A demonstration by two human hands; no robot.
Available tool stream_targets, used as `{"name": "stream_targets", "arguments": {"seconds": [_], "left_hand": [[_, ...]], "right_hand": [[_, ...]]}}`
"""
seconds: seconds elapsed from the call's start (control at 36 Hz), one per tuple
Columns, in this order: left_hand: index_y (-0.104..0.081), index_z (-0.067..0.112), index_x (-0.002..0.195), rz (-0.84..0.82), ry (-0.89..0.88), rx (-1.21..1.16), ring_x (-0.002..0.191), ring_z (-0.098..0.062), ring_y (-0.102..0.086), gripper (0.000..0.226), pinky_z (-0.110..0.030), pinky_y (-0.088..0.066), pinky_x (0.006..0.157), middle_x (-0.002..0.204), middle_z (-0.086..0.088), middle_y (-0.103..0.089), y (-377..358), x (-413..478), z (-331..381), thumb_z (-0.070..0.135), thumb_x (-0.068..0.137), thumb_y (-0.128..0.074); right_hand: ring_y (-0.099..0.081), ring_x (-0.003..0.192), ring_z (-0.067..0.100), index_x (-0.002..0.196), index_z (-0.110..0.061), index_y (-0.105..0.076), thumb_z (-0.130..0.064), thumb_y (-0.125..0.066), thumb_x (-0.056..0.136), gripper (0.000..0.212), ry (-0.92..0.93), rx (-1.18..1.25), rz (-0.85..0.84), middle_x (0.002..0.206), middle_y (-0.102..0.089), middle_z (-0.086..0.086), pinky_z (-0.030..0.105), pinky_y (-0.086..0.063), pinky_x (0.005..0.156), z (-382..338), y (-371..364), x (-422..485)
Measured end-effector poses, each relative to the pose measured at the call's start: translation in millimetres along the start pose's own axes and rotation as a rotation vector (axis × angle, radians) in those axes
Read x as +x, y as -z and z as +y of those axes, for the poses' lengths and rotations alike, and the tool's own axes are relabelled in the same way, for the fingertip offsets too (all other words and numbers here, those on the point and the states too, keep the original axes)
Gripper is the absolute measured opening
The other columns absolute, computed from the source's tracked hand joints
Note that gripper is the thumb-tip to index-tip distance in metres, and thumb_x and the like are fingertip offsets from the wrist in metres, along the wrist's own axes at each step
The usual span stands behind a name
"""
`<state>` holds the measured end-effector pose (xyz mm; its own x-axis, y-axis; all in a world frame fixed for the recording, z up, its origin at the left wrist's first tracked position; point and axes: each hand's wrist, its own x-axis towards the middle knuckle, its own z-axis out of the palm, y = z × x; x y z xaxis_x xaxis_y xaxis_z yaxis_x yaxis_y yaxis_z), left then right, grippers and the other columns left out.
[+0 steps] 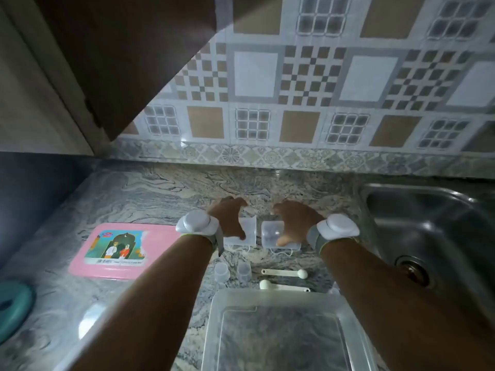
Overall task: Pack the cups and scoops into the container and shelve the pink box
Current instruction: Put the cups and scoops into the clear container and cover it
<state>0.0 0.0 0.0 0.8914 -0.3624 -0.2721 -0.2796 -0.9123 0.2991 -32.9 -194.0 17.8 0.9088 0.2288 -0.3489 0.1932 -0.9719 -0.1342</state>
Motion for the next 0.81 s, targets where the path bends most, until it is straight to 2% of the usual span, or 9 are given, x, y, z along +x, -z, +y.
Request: {"name": "stream_targets", "arguments": {"seconds": [0.17,0.33,0.56,0.61,0.81], "left_hand": [[-0.041,0.018,0.142,-0.037,-0.018,0.088,0.132,-0.027,-0.045,0.082,-0.033,-0.039,0.105,0.141,-0.009,-0.046,-9,6,-1,0.032,0.072,-0.080],[-0.047,0.019,0.138,0.011,-0.023,0.083,0.127,-0.026,-0.050,0.067,-0.033,-0.042,0.101,0.137,-0.008,-0.052,-16,5,-1,0.025,0.077,-0.076],[-0.047,0.022,0.137,0.037,-0.017,0.115,0.125,-0.025,-0.052,0.066,-0.032,-0.043,0.098,0.136,-0.006,-0.052,-5,-2,7,0.029,0.078,-0.075],[-0.048,0.022,0.137,0.045,-0.015,0.122,0.125,-0.026,-0.052,0.066,-0.033,-0.044,0.098,0.136,-0.006,-0.053,3,-9,12,0.030,0.077,-0.076],[-0.046,0.019,0.138,0.080,-0.023,0.144,0.128,-0.026,-0.049,0.069,-0.037,-0.043,0.103,0.139,-0.008,-0.051,32,-36,34,0.028,0.077,-0.076]], "right_hand": [[-0.049,0.128,0.028,0.140,-0.016,-0.048,-0.033,-0.080,0.077,0.072,0.000,-0.070,0.015,0.141,-0.049,0.009,0.033,-0.044,0.099,-2,-9,4],[-0.063,0.112,0.028,0.120,-0.014,-0.066,-0.033,-0.081,0.073,0.053,0.002,-0.044,0.104,0.121,-0.066,0.009,0.035,-0.054,0.087,-4,-10,5],[-0.054,0.124,0.027,0.131,-0.014,-0.057,-0.034,-0.078,0.080,0.059,-0.010,-0.034,0.118,0.134,-0.057,0.007,0.034,-0.048,0.095,-7,-3,-5],[-0.055,0.122,0.027,0.127,-0.013,-0.058,-0.035,-0.077,0.080,0.055,-0.014,-0.027,0.139,0.132,-0.058,0.008,0.034,-0.048,0.095,-9,3,-12],[-0.064,0.110,0.025,0.122,-0.014,-0.062,-0.040,-0.087,0.068,0.065,-0.050,-0.060,0.199,0.119,-0.067,0.008,0.035,-0.054,0.089,-21,25,-42]]}}
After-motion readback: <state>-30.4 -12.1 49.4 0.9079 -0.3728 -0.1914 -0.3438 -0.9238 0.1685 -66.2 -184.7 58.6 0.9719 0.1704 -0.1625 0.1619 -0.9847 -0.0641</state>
